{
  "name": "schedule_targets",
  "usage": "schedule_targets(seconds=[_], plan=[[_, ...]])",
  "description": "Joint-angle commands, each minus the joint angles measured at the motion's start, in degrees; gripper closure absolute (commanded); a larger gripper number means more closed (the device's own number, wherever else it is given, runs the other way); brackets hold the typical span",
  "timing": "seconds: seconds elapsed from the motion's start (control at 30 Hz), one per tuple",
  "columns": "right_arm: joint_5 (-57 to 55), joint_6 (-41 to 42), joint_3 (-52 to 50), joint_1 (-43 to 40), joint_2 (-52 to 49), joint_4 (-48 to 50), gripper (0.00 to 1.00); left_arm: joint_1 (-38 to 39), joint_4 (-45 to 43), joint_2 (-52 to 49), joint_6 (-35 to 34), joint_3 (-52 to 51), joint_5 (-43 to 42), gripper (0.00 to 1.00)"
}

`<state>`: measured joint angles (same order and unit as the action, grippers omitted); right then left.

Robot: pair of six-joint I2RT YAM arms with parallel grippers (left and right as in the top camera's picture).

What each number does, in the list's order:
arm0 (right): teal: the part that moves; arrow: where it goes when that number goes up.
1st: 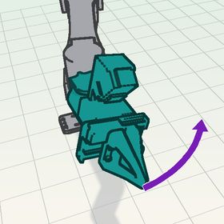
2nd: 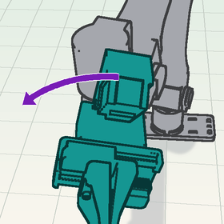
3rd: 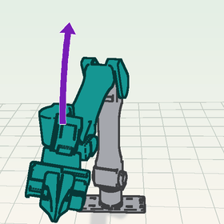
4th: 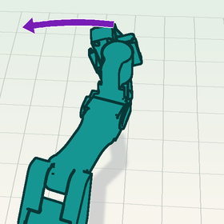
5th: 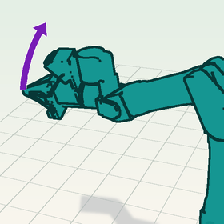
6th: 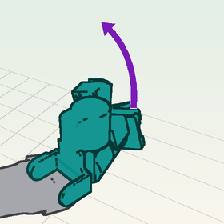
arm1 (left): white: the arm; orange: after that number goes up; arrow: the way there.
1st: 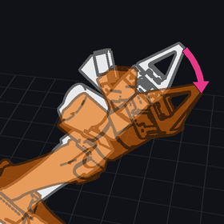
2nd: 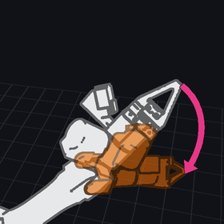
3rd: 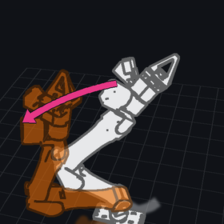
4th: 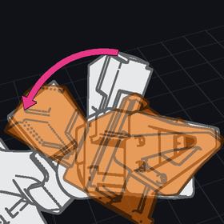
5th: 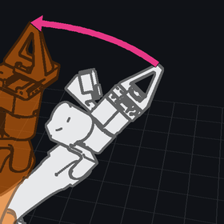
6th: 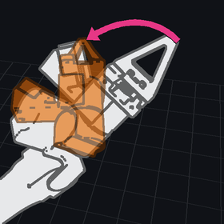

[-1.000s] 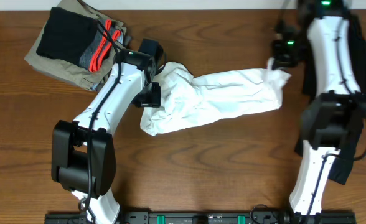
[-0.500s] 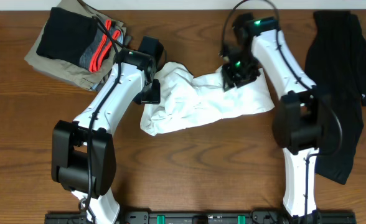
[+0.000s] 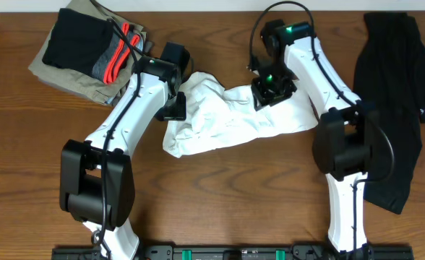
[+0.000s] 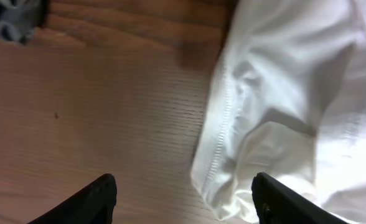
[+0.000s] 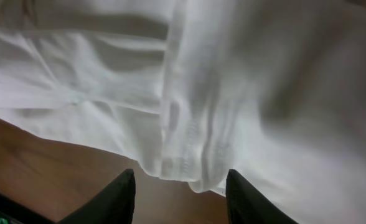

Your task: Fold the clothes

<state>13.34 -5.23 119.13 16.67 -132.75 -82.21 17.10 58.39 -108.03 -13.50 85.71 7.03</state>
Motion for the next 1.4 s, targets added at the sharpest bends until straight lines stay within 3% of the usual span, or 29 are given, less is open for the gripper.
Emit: schedule_targets(seconds=[0.0, 0.23, 0.7, 1.1, 1.37], plan=[[0.22, 0.04, 2.08, -1.97, 1.99, -0.31, 0.54, -1.51, -1.38, 0.15, 3.28, -0.5, -6.54, 0.29], [0.0, -0.76, 2.71, -4.22, 4.85, -1.14, 0.5, -6.93, -6.51, -1.16, 11.02, -1.44, -18.97, 0.28], [-1.49, -0.85, 2.71, -5.31, 6.23, -2.73, 0.48, -15.74, -6.67, -8.13, 29.46, -1.92, -42.05, 0.28], [-2.89, -0.85, 2.71, -5.4, 6.23, -3.69, 0.48, -15.78, -4.52, -13.18, 31.28, -2.34, -42.86, 0.28], [-2.86, -0.85, 2.71, -5.4, 6.21, -3.28, 0.47, -15.8, -7.1, -13.29, 33.4, -7.17, -53.86, 0.28]])
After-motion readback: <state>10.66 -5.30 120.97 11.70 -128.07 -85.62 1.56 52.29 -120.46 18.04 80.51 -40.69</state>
